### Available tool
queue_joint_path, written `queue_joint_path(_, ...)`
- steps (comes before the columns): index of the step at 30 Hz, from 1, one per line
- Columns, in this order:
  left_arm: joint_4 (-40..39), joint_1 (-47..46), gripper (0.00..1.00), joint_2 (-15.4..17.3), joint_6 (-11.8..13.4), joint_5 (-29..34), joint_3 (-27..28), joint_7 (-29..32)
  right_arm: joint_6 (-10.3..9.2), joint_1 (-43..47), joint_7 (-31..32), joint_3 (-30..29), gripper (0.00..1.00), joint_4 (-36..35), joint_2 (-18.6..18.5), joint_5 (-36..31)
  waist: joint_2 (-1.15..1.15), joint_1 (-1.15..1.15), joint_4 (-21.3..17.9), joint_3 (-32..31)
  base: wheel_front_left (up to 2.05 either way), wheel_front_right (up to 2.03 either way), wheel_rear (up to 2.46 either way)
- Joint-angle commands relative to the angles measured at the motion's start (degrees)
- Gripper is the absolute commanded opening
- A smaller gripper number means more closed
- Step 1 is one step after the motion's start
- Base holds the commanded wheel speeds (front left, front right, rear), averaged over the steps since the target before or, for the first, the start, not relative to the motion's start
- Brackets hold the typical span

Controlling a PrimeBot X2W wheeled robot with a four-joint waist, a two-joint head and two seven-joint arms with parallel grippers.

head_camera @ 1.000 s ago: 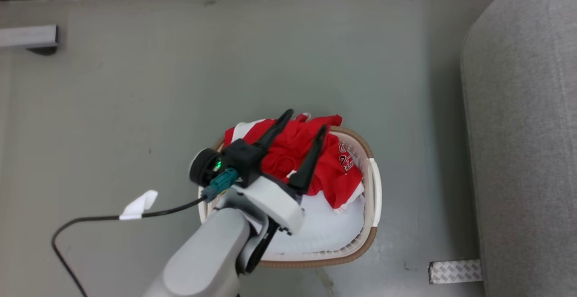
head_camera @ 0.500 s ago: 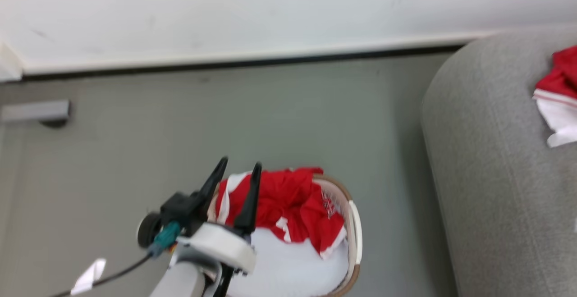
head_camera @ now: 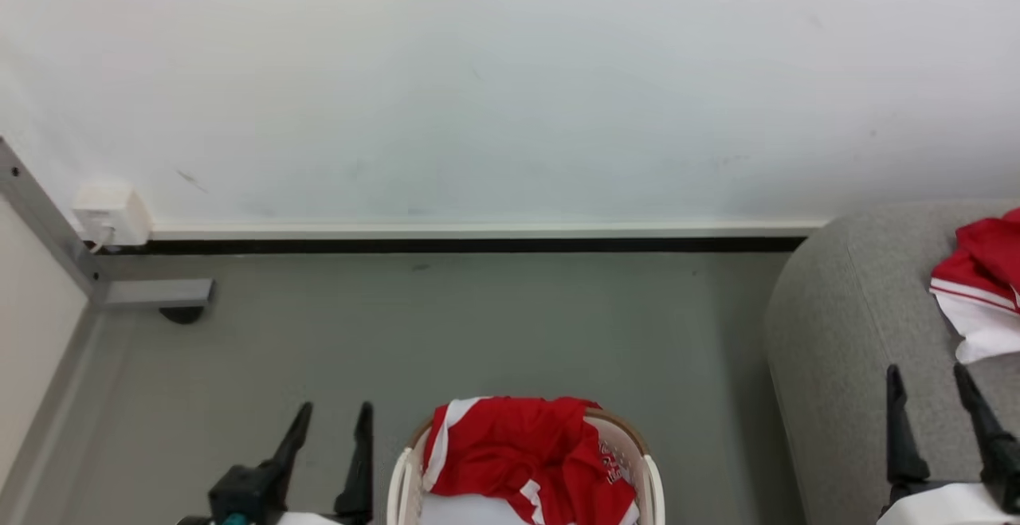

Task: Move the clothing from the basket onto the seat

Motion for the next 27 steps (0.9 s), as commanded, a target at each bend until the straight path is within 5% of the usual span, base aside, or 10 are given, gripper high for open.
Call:
queue_joint_path(1,-0.5,1.4,1.0,-0.1,-0.3,0.7,1.1,0.0,-0.12,1.5,-0.2,0.7,1.0,-0.2,0.1,0.9,0.0,0.02,1.4,-1.8,0.0,0.0,0.0)
queue_joint_path(27,0.0,4.0,1.0,-1.7,-5.6,4.5,7.3,0.0,-0.12,4.9,-0.2,7.1,1.0,3.7,0.5,4.2,0.0,0.02,-0.1,-2.2,0.0,0.0,0.0)
